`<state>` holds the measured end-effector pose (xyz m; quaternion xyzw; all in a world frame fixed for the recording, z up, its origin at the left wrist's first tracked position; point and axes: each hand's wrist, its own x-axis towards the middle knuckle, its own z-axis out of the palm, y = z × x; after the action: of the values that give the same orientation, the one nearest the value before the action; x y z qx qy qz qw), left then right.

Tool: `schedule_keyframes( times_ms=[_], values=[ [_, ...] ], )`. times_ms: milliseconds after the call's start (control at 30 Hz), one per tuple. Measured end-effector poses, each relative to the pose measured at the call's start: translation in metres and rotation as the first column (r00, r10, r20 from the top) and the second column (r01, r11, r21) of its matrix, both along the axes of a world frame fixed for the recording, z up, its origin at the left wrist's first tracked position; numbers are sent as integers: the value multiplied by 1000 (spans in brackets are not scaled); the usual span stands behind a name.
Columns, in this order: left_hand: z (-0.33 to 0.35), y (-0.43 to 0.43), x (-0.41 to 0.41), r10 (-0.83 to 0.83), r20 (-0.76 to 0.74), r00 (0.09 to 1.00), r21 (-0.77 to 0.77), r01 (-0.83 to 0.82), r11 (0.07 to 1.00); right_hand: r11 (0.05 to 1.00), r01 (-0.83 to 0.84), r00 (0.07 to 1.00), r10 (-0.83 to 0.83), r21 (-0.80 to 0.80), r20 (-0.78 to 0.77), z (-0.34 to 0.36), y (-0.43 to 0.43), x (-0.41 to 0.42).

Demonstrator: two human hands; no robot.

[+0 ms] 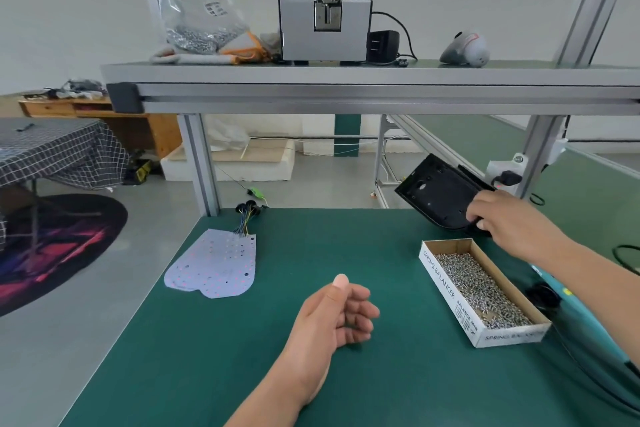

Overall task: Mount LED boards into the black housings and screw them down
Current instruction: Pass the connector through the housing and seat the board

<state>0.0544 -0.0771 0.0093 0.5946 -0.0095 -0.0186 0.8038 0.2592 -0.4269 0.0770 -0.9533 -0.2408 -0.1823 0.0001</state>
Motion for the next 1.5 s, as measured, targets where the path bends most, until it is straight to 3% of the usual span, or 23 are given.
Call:
schedule_keyframes(
  times_ms=[200,367,500,567,633,733,767,933,1100,1200,1367,1500],
  values=[
    [-1,0,1,10,1,1000,-14,-10,1000,977,-70,997,75,203,-18,7,39,-39],
    [1,-1,0,61,24,998,-27,-60,998,953,-120,992,122,278,11,-10,94,-108],
    [7,12,6,267,129,955,169,-286,943,943,-198,980,193,269,47,-29,129,-158],
    [6,28,11,413,169,895,352,-446,823,945,-201,979,198,258,39,-35,140,-177],
    [5,48,15,543,201,815,546,-554,629,948,-216,976,215,233,29,-40,146,-193],
    [3,78,21,639,252,727,827,-505,247,940,-275,961,277,203,21,-43,148,-215],
    [2,87,22,672,237,702,877,-452,163,937,-300,953,301,180,20,-44,149,-222],
    [2,122,26,746,140,651,959,-275,60,931,-361,931,358,53,70,-45,155,-242],
    [1,134,34,737,146,660,984,-176,-37,936,-348,931,338,59,136,-49,153,-240],
    [-1,139,38,748,138,649,983,-179,-26,927,-369,923,356,74,147,-51,152,-238],
    [6,147,38,771,30,636,967,-215,140,922,-380,918,367,72,149,-48,152,-238],
    [2,152,36,790,54,611,799,-501,333,913,-392,917,378,114,126,-45,153,-239]
  ],
)
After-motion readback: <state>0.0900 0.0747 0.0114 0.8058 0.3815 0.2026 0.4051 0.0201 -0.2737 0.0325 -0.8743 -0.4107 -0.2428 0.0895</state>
